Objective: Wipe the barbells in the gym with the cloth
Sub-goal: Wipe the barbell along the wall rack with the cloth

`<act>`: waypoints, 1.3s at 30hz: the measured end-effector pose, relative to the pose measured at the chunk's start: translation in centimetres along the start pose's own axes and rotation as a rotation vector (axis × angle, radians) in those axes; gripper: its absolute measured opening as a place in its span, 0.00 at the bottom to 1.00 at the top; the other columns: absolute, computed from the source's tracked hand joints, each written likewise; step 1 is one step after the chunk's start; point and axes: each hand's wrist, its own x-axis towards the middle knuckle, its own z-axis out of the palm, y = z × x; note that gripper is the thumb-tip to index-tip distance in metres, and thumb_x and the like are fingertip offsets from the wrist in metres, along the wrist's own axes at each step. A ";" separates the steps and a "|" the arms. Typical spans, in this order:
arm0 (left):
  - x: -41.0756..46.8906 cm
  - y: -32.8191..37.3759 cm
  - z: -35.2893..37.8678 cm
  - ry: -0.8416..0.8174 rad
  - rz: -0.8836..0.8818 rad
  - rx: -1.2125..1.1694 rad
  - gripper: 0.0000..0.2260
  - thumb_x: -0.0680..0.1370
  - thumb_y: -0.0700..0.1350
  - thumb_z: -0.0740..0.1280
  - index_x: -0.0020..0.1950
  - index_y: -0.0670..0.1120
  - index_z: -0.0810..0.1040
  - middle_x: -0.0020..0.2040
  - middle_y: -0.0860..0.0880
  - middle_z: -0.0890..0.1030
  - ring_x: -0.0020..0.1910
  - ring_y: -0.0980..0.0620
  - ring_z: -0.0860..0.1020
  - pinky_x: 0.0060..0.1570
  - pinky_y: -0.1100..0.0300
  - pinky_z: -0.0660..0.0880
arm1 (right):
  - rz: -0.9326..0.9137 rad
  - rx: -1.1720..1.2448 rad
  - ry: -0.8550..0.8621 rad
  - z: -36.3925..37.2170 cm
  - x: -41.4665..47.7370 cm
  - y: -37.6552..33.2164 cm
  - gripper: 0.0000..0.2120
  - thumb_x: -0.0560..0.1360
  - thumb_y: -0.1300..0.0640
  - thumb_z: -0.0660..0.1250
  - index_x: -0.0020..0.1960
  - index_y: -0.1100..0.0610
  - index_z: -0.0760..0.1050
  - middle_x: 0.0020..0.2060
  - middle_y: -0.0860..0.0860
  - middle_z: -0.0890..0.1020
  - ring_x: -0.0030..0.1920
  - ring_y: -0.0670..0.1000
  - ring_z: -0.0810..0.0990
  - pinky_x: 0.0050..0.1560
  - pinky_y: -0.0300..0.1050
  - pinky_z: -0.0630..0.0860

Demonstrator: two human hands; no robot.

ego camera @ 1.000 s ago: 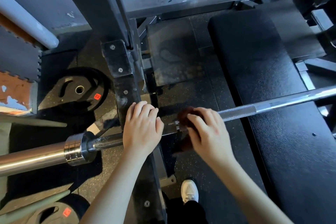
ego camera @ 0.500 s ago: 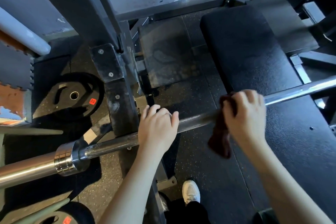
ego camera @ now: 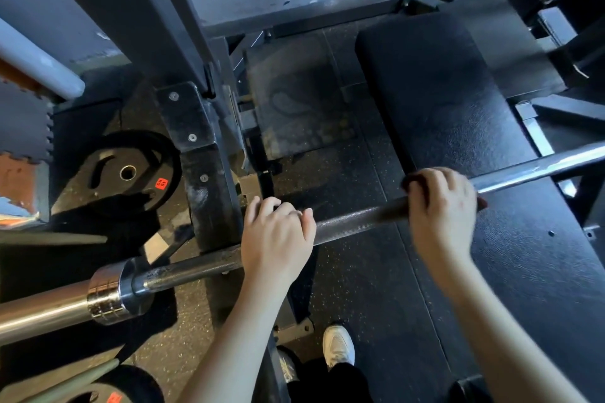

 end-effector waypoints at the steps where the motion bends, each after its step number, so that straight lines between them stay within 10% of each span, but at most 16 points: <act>1: -0.1 0.0 0.0 0.002 0.005 0.002 0.28 0.81 0.53 0.49 0.38 0.45 0.86 0.42 0.49 0.85 0.49 0.48 0.81 0.64 0.47 0.71 | -0.024 0.025 -0.038 0.5 -1.0 -1.6 0.14 0.77 0.53 0.59 0.48 0.60 0.79 0.48 0.58 0.80 0.48 0.62 0.76 0.53 0.54 0.68; 6: -0.2 0.2 -0.2 -0.023 0.001 0.001 0.29 0.81 0.54 0.48 0.39 0.45 0.86 0.41 0.49 0.85 0.48 0.48 0.81 0.64 0.47 0.71 | -0.371 0.035 -0.231 0.0 -1.6 -2.1 0.15 0.78 0.50 0.60 0.55 0.59 0.79 0.51 0.55 0.80 0.49 0.58 0.78 0.53 0.52 0.73; 14: -1.0 0.5 -0.4 -0.079 0.016 0.005 0.38 0.79 0.63 0.34 0.52 0.51 0.84 0.51 0.53 0.84 0.58 0.51 0.77 0.70 0.48 0.61 | -0.043 0.028 -0.130 0.2 -2.3 -2.4 0.15 0.77 0.51 0.57 0.50 0.59 0.79 0.50 0.57 0.79 0.50 0.60 0.76 0.54 0.52 0.67; 20: -0.1 0.4 -2.0 -0.463 0.100 -0.016 0.27 0.76 0.70 0.53 0.60 0.52 0.77 0.58 0.55 0.76 0.67 0.52 0.69 0.74 0.46 0.52 | -0.210 -0.017 -0.232 -2.3 -0.7 1.8 0.17 0.78 0.48 0.58 0.56 0.58 0.77 0.52 0.54 0.80 0.51 0.60 0.78 0.55 0.52 0.70; 25: 3.0 2.7 -2.3 -0.751 -0.001 -0.171 0.17 0.73 0.62 0.68 0.42 0.49 0.76 0.40 0.51 0.76 0.41 0.49 0.76 0.43 0.55 0.70 | -0.064 0.095 -0.166 -1.1 -3.7 -1.9 0.15 0.77 0.52 0.59 0.55 0.59 0.78 0.55 0.55 0.78 0.55 0.57 0.74 0.59 0.50 0.68; 29: 1.9 3.2 -1.5 -0.593 -0.033 -0.140 0.10 0.71 0.56 0.69 0.40 0.49 0.78 0.38 0.50 0.79 0.38 0.49 0.79 0.39 0.57 0.76 | -0.332 0.033 -0.260 -2.6 -2.2 0.8 0.14 0.78 0.52 0.59 0.57 0.58 0.76 0.54 0.54 0.79 0.54 0.56 0.76 0.64 0.50 0.67; 34: 0.0 3.7 -0.8 -0.294 0.049 -0.012 0.12 0.75 0.57 0.67 0.49 0.50 0.80 0.45 0.53 0.80 0.45 0.52 0.78 0.54 0.57 0.72 | 0.068 -0.016 -0.157 -1.7 -0.8 1.0 0.19 0.76 0.48 0.55 0.50 0.59 0.79 0.50 0.56 0.81 0.54 0.60 0.76 0.66 0.58 0.65; 39: -0.8 3.8 -0.3 -0.263 0.054 0.033 0.16 0.76 0.61 0.64 0.56 0.52 0.78 0.52 0.54 0.78 0.56 0.52 0.76 0.68 0.53 0.60 | -0.293 0.057 -0.267 -2.2 -3.3 -0.2 0.15 0.78 0.50 0.59 0.55 0.59 0.77 0.53 0.53 0.80 0.53 0.56 0.77 0.62 0.48 0.66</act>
